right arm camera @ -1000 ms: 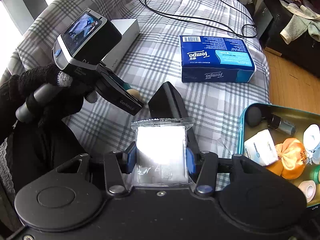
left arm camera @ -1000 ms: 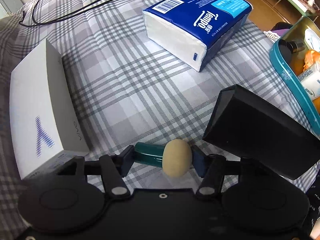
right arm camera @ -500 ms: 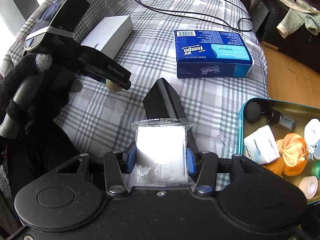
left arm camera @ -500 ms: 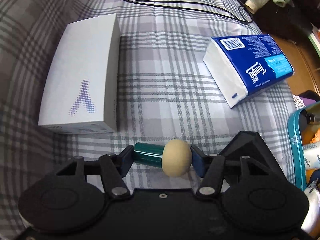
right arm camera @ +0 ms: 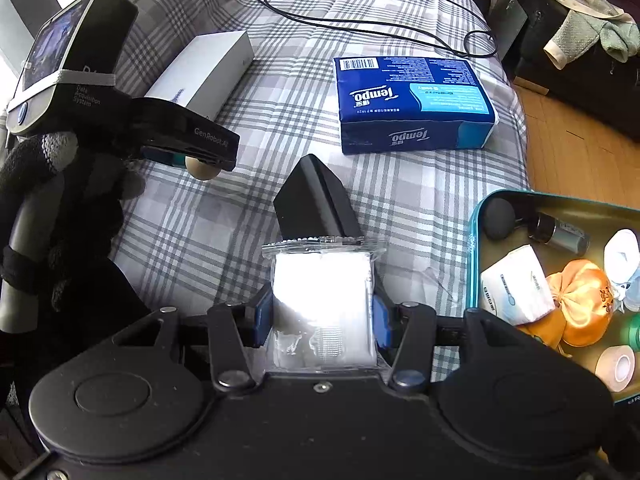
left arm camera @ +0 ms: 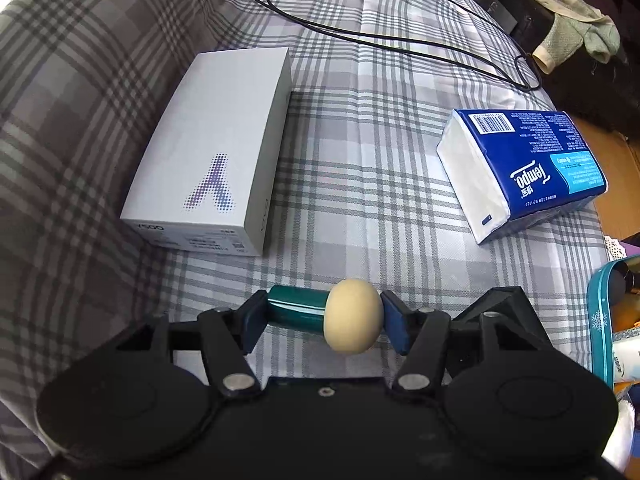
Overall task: Organize soft objects
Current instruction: 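Carry the cotton pad bag over the tray with right tool while left tool lifts the brush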
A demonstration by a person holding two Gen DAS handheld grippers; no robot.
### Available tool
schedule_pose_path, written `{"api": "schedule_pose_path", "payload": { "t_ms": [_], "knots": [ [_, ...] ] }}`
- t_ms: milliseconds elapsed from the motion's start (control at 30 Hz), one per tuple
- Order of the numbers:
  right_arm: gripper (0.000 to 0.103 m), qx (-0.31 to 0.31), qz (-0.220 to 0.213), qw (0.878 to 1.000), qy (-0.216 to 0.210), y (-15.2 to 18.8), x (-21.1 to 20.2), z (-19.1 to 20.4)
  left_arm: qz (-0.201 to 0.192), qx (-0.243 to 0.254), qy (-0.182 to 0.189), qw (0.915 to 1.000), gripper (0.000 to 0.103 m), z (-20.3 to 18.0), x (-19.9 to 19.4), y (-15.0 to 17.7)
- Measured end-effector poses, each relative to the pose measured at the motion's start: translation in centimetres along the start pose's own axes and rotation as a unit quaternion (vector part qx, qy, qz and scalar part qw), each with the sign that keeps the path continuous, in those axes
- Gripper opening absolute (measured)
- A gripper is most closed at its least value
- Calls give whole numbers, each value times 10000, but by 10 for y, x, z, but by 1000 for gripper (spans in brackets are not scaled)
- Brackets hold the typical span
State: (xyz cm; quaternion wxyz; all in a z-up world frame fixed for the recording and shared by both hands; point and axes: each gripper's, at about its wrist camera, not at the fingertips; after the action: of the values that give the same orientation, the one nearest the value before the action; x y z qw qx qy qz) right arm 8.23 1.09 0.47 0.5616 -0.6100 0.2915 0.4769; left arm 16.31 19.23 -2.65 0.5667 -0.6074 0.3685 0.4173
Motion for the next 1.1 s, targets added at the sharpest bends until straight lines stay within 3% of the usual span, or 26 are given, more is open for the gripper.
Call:
{"api": "schedule_pose_path", "payload": {
  "t_ms": [200,367,600,800,1100],
  "knots": [
    [48,27,0,10000,49,-1,1,-1,-112,-198,-37,9997,57,4,-7,6],
    [48,79,-37,9999,86,-2,0,-4,-326,-119,-244,9991,57,1,-13,9],
    [48,235,-150,9993,234,-11,-8,-18,-393,-1,-227,9990,57,-2,-13,11],
    [48,547,-208,9976,379,-22,-19,-44,-403,59,-137,9991,57,-4,-11,11],
    [48,846,-370,9925,798,-45,-50,-102,-324,-299,248,9987,57,9,-6,12]
  ]
}}
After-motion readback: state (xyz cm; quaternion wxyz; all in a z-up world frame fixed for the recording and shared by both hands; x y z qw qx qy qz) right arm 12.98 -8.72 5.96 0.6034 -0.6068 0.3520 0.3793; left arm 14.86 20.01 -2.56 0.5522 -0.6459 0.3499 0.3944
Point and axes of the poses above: each gripper's, at about its wrist camera, not at the fingertips, and x roughly the way its jaws point, z to its left, y to its underside, and after that the axes turned 3 degrees about x, right-handed
